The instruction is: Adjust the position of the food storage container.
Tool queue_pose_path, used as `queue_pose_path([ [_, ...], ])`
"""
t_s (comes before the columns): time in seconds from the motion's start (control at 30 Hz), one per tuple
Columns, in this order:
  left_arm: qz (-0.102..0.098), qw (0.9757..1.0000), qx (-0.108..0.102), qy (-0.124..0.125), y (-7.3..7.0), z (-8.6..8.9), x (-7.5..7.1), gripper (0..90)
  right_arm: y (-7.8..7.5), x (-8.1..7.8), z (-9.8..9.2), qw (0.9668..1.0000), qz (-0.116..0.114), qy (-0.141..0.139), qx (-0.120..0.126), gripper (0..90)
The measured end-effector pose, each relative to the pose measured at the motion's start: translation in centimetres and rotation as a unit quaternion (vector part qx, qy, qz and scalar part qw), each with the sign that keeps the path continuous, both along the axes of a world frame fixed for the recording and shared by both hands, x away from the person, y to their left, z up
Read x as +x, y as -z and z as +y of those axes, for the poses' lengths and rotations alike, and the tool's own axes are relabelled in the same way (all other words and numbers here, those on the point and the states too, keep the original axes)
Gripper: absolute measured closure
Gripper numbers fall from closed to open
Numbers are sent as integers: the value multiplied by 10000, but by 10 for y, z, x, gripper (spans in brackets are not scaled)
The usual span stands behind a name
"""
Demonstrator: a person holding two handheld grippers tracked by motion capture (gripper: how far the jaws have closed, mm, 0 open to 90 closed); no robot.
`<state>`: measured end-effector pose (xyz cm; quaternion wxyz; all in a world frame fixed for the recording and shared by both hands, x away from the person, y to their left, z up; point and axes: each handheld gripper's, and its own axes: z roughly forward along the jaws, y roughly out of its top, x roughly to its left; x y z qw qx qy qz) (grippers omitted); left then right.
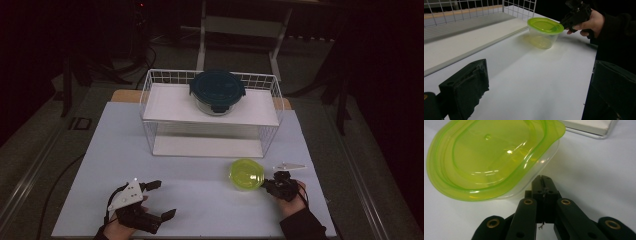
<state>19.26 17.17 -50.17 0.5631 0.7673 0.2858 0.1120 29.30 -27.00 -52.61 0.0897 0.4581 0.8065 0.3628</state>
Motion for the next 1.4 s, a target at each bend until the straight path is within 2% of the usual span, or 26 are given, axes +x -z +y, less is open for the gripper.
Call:
queue_pose_path([
  [0.03, 16, 10000, -6, -4, 0, 0, 0, 5, -1, 1, 2, 9999, -61, 26, -100, 897],
  [0.17, 8, 10000, -3, 11, 0, 0, 0, 5, -2, 2, 0, 9998, -133, 97, -125, 898],
  [0.23, 16, 10000, 0, 11, 0, 0, 0, 6, -2, 3, 1, 9999, -50, 89, -12, 898],
  [0.3, 16, 10000, 1, 14, 0, -1, 0, 5, -1, 4, 4, 9999, -70, 98, -101, 898],
  [0.43, 9, 10000, -8, 12, 0, 0, 0, 5, -1, 6, 9, 10000, -42, 15, -62, 898],
  [0.63, -3, 10000, -14, 17, 0, 0, -1, 5, -1, 14, 26, 9998, 31, -122, 130, 898],
  [0.9, -10, 10000, -12, 30, -1, 1, -1, 5, 1, 18, 56, 9991, 29, -424, 82, 899],
  [1.4, 0, 10000, -15, 52, -1, 1, -2, 5, 4, 21, 91, 9969, 135, -758, 153, 898],
])
